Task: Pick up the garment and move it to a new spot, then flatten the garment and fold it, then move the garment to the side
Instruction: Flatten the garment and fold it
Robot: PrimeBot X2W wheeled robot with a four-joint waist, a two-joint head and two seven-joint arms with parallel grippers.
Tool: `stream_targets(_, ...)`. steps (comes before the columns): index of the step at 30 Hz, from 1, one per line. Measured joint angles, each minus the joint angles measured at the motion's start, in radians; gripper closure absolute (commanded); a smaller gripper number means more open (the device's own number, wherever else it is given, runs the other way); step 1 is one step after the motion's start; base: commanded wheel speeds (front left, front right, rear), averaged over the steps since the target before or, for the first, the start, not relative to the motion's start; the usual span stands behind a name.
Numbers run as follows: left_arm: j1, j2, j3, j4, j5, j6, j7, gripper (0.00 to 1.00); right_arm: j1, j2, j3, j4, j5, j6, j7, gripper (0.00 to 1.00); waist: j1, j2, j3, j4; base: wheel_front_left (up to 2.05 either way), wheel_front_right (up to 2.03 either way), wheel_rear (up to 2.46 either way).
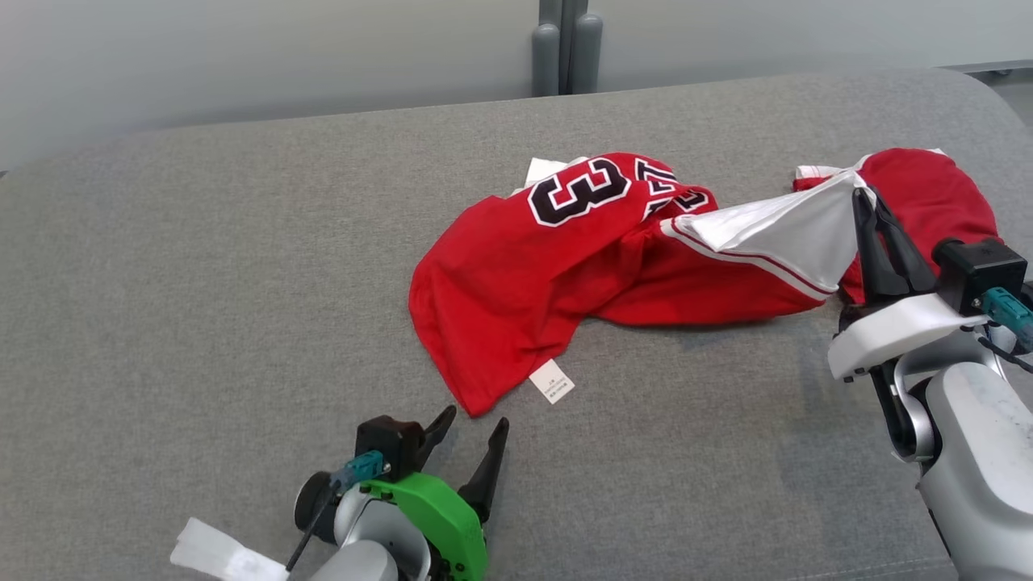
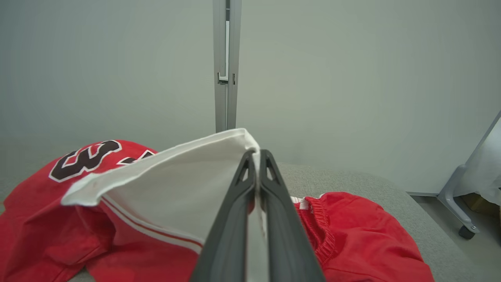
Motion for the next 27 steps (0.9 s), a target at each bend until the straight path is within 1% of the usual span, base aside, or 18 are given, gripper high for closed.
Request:
stream_targets(5,-0.074,-0.001,-0.024,0.059,0.06,0.001,0.012,0.0,0.0,0.003,0.006,-0.033,0.004,0.002,0.0,1.0,0.0,0.0,0.007,-0.034,0.0,0.0,0.0)
stream_targets(7,-0.104,0.002,-0.039,0.087,0.091,0.002,0.012,0.0,0.0,0.005,0.013,-0.041,0.004,0.012,0.0,1.0,0.0,0.0,0.014,-0.046,0.0,0.0,0.0)
stream_targets(10,-0.133,0.005,-0.06,0.135,0.142,0.006,0.012,0.0,0.0,0.007,0.016,-0.06,0.006,0.014,0.0,1.0,0.0,0.0,0.031,-0.073,0.0,0.0,0.0)
stream_targets(12,-0.141,0.005,-0.07,0.153,0.153,0.008,0.011,0.0,0.0,0.007,0.016,-0.069,0.011,0.019,0.0,1.0,0.0,0.0,0.041,-0.086,0.0,0.0,0.0)
stream_targets(17,-0.171,0.007,-0.07,0.212,0.181,0.018,0.011,0.0,0.0,0.007,0.008,-0.081,0.013,0.019,-0.001,1.0,0.0,0.0,0.07,-0.113,0.0,0.0,0.0)
stream_targets(18,-0.176,0.007,-0.069,0.223,0.181,0.018,0.01,0.25,0.0,0.007,0.003,-0.081,0.013,0.018,-0.002,1.0,0.0,0.0,0.074,-0.117,0.0,0.0,0.0)
stream_targets(19,-0.181,0.007,-0.068,0.235,0.182,0.018,0.003,0.46,0.0,0.007,-0.002,-0.081,0.013,0.018,-0.002,1.0,0.0,0.0,0.078,-0.12,0.0,0.0,0.0)
stream_targets(20,-0.185,0.007,-0.067,0.243,0.184,0.018,0.001,0.76,0.0,0.006,-0.006,-0.083,0.013,0.018,-0.002,1.0,0.0,0.0,0.082,-0.123,0.0,0.0,0.0)
stream_targets(21,-0.19,0.007,-0.067,0.248,0.189,0.019,0.0,0.97,0.001,0.006,-0.01,-0.084,0.013,0.018,-0.002,1.0,0.0,0.0,0.084,-0.124,0.0,0.0,0.0)
stream_targets(22,-0.196,0.007,-0.067,0.252,0.193,0.019,-0.003,1.0,0.001,0.005,-0.015,-0.086,0.013,0.016,-0.002,1.0,0.0,0.0,0.086,-0.123,0.0,0.0,0.0)
stream_targets(24,-0.207,0.007,-0.066,0.265,0.197,0.019,-0.009,1.0,0.003,0.002,-0.022,-0.088,0.013,0.01,-0.002,1.0,0.0,0.0,0.085,-0.118,0.0,0.0,0.0)
stream_targets(27,-0.209,0.012,-0.05,0.277,0.196,0.019,-0.027,1.0,0.003,0.001,-0.031,-0.099,0.014,0.01,-0.002,1.0,0.0,0.0,0.082,-0.106,0.0,0.0,0.0)
